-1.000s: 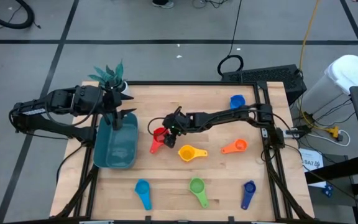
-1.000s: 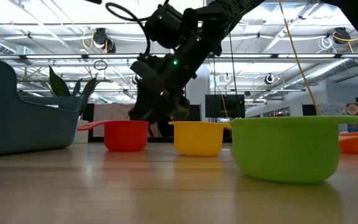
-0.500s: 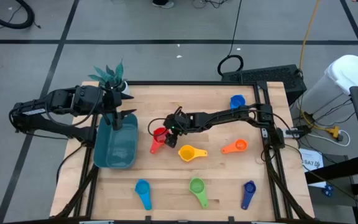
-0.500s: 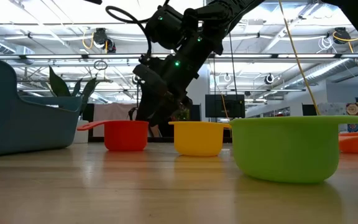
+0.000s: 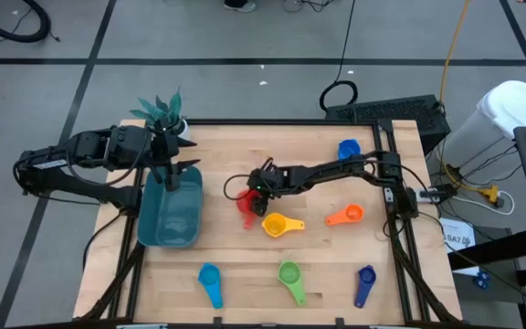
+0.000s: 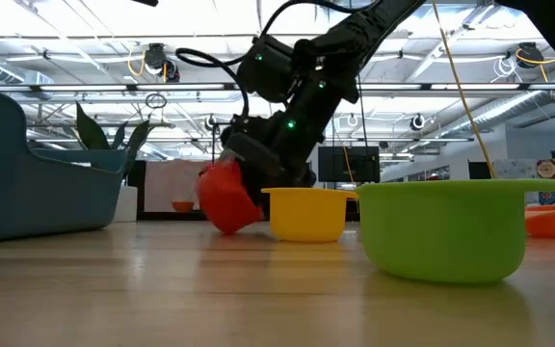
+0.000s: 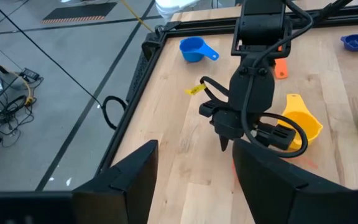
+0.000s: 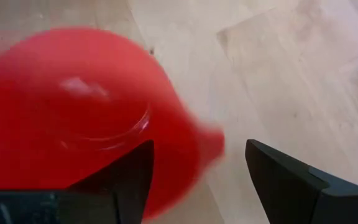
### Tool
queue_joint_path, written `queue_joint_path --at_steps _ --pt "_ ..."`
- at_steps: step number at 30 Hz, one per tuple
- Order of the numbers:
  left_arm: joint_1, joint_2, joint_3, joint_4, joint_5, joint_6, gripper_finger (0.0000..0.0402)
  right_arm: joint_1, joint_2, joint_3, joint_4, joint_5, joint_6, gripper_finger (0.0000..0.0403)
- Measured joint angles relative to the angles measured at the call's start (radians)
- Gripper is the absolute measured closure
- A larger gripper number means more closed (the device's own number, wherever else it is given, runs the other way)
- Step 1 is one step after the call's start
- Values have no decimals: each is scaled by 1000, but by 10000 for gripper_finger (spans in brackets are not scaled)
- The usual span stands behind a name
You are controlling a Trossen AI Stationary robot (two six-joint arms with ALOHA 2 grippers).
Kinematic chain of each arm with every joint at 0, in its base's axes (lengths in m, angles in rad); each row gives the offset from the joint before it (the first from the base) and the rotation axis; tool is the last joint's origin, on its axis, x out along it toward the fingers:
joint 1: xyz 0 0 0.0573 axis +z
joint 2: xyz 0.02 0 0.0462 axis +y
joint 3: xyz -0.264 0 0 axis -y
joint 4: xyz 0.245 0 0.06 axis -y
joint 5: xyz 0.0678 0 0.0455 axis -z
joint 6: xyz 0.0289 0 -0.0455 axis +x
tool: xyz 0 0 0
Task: Nest measuring cups in basket
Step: Move the red measuring cup to the center of the table
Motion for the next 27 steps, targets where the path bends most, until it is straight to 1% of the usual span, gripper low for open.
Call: queue_joint_path --at_steps 5,8,10,11,12,15,16,20,24,27 --pt "0 0 0 0 0 -1 203 0 0 0 16 0 -27 157" --pt "0 0 0 0 0 -8 206 0 0 0 18 20 -42 179" --pt "0 0 0 0 0 -8 206 0 0 0 17 25 -62 214" --pt "0 0 0 0 0 -8 204 0 0 0 16 25 -71 238" --pt "0 0 0 0 0 -8 203 0 0 0 14 23 -80 266" --pt "0 0 0 0 0 -9 195 0 0 0 12 20 -110 366" --pt "0 0 0 0 0 -9 193 0 -3 1 13 20 -125 383" --pt "0 0 0 0 0 -12 185 -2 -12 2 9 24 -131 399" --pt "0 0 0 0 0 -12 181 -11 -27 1 -4 52 -135 401" --pt "0 0 0 -1 0 -17 186 -27 -37 0 -31 50 -134 402"
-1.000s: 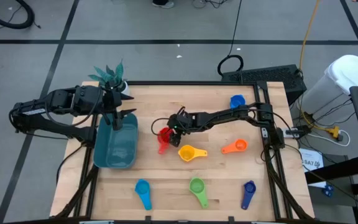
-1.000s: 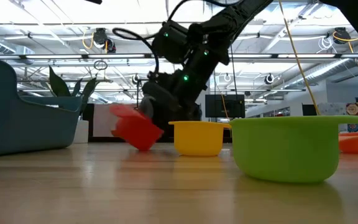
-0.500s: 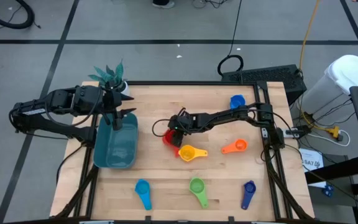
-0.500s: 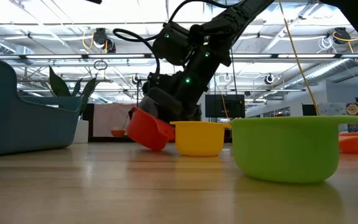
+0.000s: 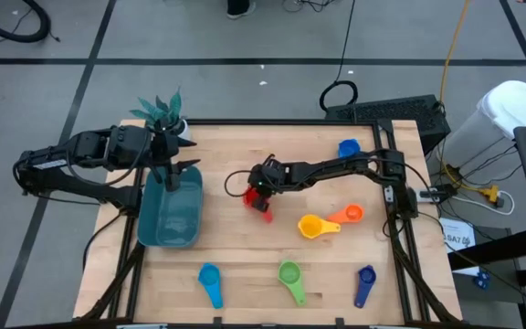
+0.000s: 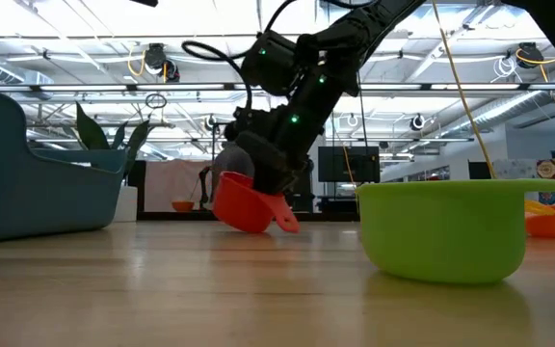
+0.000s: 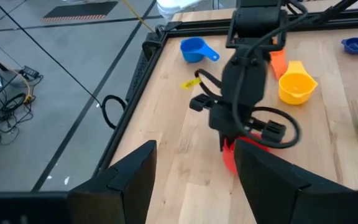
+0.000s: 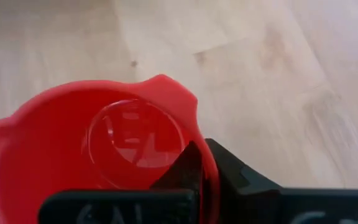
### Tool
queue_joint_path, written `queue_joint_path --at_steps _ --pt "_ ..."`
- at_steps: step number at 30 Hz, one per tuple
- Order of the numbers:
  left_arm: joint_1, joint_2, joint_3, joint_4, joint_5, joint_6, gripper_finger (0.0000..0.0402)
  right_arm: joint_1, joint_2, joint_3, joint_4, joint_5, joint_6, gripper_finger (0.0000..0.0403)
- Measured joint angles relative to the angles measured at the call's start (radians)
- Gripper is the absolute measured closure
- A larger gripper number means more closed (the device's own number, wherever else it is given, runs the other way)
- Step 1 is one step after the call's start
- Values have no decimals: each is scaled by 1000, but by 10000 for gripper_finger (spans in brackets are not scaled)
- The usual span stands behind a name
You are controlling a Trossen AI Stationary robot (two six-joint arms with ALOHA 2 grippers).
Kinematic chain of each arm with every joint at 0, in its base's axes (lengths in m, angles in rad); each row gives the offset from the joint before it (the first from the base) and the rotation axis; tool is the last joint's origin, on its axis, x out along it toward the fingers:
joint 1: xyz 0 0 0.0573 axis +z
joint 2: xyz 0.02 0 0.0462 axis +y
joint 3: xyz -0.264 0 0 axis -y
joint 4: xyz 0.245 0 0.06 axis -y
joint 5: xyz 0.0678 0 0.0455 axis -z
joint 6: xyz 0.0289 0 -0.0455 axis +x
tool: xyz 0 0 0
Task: Nest measuring cups in basket
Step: Move the red measuring cup to the center of the table
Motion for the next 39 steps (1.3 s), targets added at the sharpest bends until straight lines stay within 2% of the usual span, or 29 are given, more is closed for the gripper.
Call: queue_joint_path --at_steps 5,11,15,24,31,35,39 --pt "0 0 0 0 1 -6 201 -21 -24 0 -143 -5 9 402" --pt "0 0 0 1 1 0 216 -25 -29 1 -237 -111 56 402" --pt "0 0 0 1 1 -1 219 -10 -29 2 -272 -135 91 402" --pt "0 0 0 2 1 -5 197 2 -29 4 -391 -137 113 402" --pt "0 0 0 2 1 -6 179 2 -29 3 -407 -135 109 401" --pt "0 0 0 2 1 -10 173 3 -28 1 -411 -131 96 373" --pt "0 0 0 2 1 -10 172 3 -35 -3 -422 -130 82 318"
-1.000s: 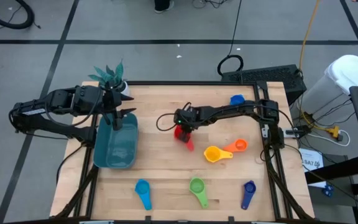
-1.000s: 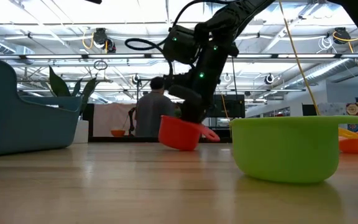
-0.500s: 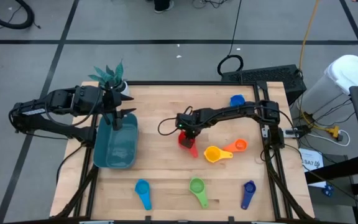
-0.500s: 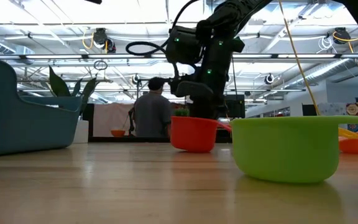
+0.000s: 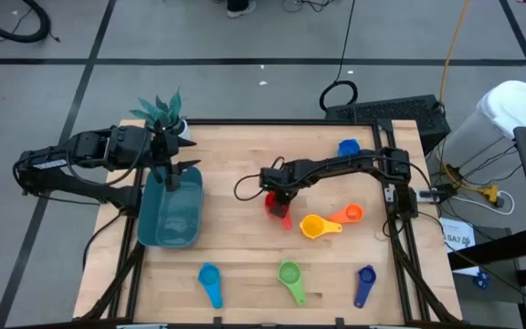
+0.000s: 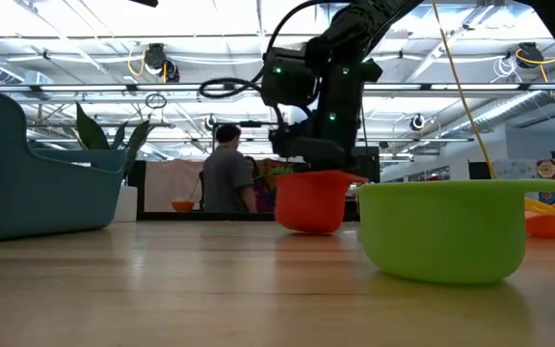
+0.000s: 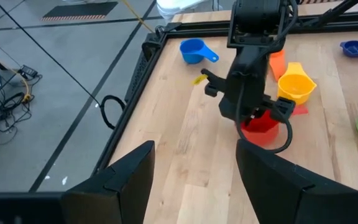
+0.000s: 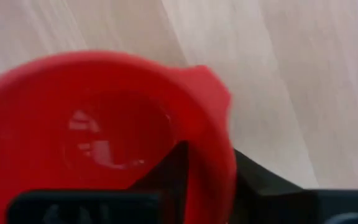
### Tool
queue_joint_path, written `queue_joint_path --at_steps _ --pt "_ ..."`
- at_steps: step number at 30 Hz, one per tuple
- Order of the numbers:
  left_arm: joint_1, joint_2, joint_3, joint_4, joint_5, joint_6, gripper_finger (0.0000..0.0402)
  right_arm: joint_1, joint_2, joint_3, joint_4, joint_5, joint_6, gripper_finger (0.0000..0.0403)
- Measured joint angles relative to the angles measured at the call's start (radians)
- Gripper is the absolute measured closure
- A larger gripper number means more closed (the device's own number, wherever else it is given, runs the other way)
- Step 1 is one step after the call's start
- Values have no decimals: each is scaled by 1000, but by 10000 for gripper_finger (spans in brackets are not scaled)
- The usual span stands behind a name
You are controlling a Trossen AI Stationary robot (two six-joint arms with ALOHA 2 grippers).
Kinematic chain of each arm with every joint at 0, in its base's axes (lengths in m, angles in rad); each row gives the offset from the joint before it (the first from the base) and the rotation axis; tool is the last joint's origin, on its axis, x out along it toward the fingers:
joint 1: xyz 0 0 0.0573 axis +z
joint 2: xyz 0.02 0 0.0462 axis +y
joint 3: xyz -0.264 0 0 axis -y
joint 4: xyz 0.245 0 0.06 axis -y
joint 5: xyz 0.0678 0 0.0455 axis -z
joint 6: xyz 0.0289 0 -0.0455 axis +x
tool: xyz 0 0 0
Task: Nest measuring cups in basket
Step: Move the red measuring cup to the center of the table, then stack the blue measuring cup on top of the red measuring cup
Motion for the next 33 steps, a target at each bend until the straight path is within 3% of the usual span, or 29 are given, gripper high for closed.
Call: queue_joint_path --at_steps 6,11,14,22,33 --pt "0 0 0 0 0 1 182 0 -62 0 6 -2 7 234" --pt "0 0 0 0 0 4 191 8 -121 0 34 1 9 198" --pt "0 0 0 0 0 4 196 8 -160 3 7 37 -8 192" --pt "0 0 0 -2 0 3 198 -70 -297 -15 -210 310 -58 191" --pt "0 0 0 -1 0 5 170 -295 -481 -308 -214 309 -34 191"
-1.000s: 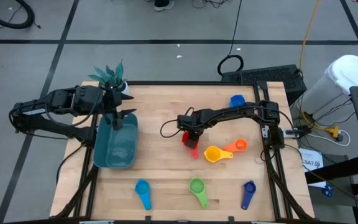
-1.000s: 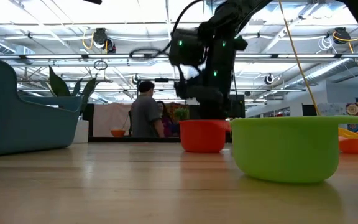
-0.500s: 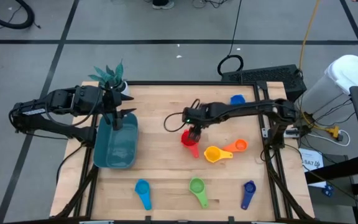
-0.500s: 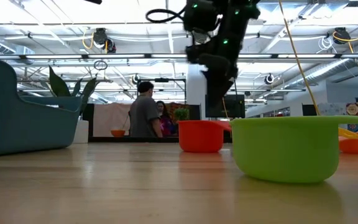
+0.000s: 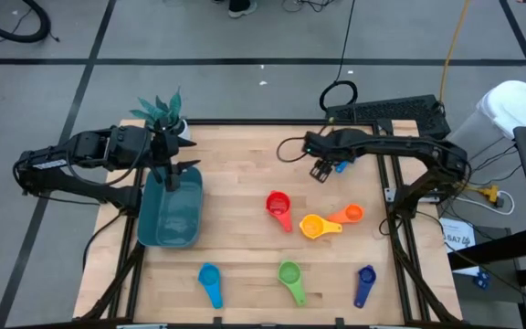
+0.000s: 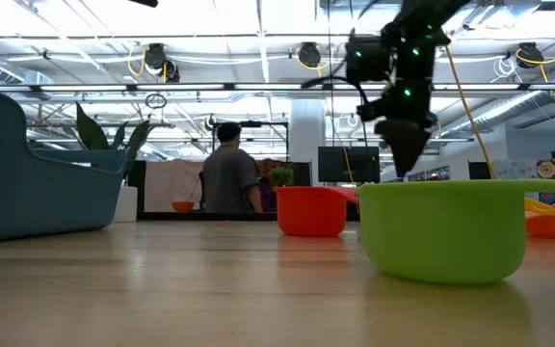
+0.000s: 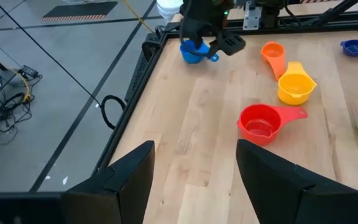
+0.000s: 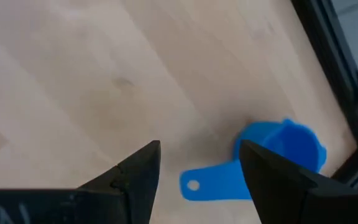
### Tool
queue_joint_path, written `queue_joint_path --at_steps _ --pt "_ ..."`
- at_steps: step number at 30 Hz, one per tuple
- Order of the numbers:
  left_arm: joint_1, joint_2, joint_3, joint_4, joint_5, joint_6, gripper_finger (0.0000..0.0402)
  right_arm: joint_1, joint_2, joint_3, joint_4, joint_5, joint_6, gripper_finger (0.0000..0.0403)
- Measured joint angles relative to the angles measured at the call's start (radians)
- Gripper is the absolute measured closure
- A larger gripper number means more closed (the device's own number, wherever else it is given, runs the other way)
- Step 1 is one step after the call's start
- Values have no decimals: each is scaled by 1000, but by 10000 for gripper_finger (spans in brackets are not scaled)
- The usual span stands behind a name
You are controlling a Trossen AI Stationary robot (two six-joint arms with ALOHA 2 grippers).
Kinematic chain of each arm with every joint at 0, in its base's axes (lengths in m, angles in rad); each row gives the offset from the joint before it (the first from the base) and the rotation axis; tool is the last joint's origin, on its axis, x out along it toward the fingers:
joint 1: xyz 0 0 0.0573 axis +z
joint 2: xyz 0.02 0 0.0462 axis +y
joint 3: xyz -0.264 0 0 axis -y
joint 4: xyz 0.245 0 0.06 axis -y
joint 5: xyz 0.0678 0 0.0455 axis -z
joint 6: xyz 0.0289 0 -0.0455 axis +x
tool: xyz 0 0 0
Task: Nest measuring cups in basket
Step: Stack the blue measuring cup on top of the red measuring cup
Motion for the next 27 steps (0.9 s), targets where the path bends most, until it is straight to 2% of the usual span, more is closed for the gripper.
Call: queue_joint_path --at_steps 6,19,23,27 --pt "0 5 0 1 0 3 165 -108 -56 -101 78 -23 2 191" --pt "0 41 0 -9 0 1 194 -235 -58 -105 102 -28 -28 191" --pt "0 49 0 -17 0 1 190 -269 -58 -105 78 -29 -28 191" --pt "0 53 0 -35 0 1 178 -287 -58 -105 82 -95 0 191"
